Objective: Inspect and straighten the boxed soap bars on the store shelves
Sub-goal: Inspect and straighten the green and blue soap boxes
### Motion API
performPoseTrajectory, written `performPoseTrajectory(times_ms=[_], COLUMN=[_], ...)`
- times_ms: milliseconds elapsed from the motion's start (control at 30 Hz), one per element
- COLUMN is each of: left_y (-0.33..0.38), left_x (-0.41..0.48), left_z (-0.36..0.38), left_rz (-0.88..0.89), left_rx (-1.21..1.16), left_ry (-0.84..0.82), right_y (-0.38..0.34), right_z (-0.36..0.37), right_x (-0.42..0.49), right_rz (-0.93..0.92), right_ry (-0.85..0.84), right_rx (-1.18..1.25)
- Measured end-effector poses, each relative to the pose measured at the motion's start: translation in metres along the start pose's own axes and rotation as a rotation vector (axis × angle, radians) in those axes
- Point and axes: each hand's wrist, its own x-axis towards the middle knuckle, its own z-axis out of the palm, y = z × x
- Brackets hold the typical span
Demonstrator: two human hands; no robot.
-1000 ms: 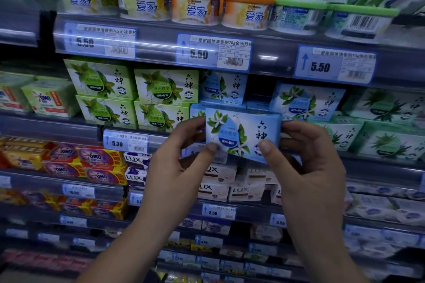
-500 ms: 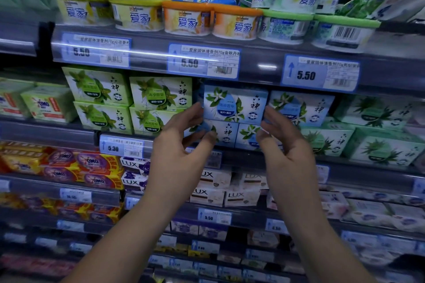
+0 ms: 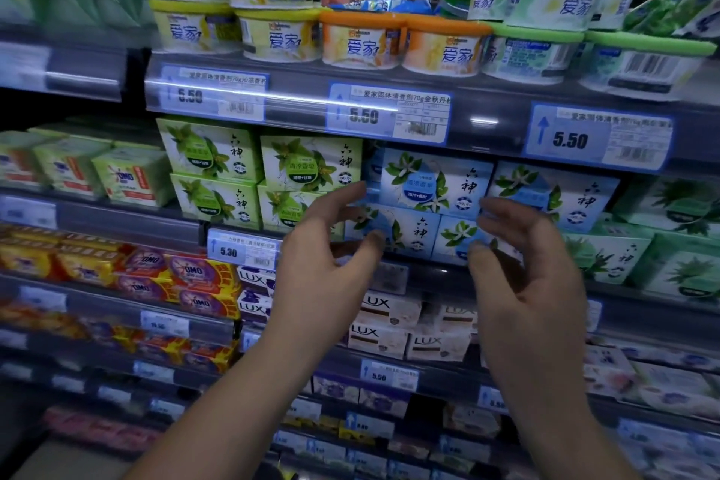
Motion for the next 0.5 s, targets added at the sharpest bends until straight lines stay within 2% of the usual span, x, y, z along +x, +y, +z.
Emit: performPoseTrajectory(times_ms=[67,133,233,367,500], left_y=[-0.005,-0.012,-0.021,-0.030,-0.035], left_x=[0.000,0.002,0.010,0.018,0.026], left_z=[-0.012,-0.027,-0.044,-0.052,-0.054], left_rz=[0.019,0.024,0.047,0.060,0.075], left_rx=[-0.027,-0.028,0.039,0.051,0.055], left_ry=[0.122,0.223,0.239,0.176,0.182], right_y=[-0.009,-0.014,-0.016,-0.015,-0.013], right_z=[0.013,0.034,0.065,0.092,0.108], right_x=[-0.004,-0.006,-0.002,0.007,0.009], right_rz=[-0.011,0.027,0.057,0.070,0.080], right_ry=[-0.082,-0.232,-0.370,-0.417,-0.379], right_rx=[0.018,0.024,-0.001,-0.064,-0.062])
